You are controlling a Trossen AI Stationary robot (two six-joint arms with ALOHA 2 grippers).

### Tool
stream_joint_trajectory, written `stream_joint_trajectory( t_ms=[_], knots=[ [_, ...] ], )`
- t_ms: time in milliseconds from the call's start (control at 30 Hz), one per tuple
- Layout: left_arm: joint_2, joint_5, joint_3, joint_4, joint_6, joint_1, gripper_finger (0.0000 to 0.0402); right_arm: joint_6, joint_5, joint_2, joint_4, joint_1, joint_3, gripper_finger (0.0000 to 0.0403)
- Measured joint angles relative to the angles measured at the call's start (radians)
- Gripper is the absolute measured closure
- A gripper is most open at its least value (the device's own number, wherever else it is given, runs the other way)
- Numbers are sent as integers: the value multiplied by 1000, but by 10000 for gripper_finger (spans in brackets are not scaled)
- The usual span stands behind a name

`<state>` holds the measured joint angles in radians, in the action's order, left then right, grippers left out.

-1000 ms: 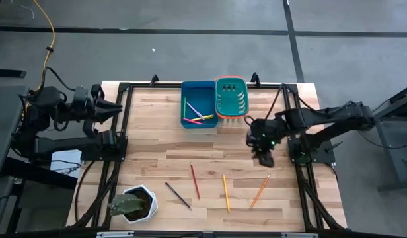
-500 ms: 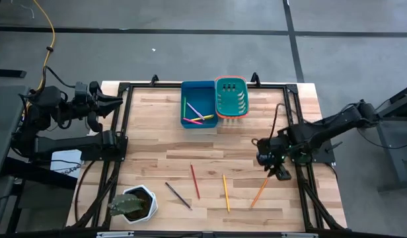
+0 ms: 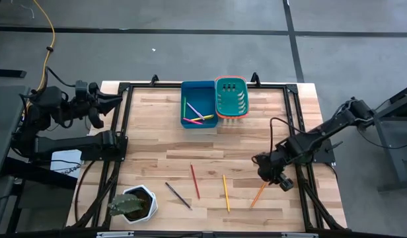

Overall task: Sort pens & pencils
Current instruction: Put the orange pencil into the green bin

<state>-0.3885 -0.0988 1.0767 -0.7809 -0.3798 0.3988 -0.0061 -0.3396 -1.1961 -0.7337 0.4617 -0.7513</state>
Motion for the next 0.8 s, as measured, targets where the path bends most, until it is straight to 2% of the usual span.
stream_joint_trajectory(
  t_ms=[167, 533, 800],
  knots=[
    [-4, -1, -24, -15, -19, 0, 350, -6, 53, -11, 37, 30, -1, 274],
    [-8, 89, -82, -6, -65, 0, 350, -2, 53, -195, 163, 111, -1, 274],
    [-7, 90, -85, 24, -49, 0, 350, -25, 48, -266, 217, 158, -1, 274]
  ],
)
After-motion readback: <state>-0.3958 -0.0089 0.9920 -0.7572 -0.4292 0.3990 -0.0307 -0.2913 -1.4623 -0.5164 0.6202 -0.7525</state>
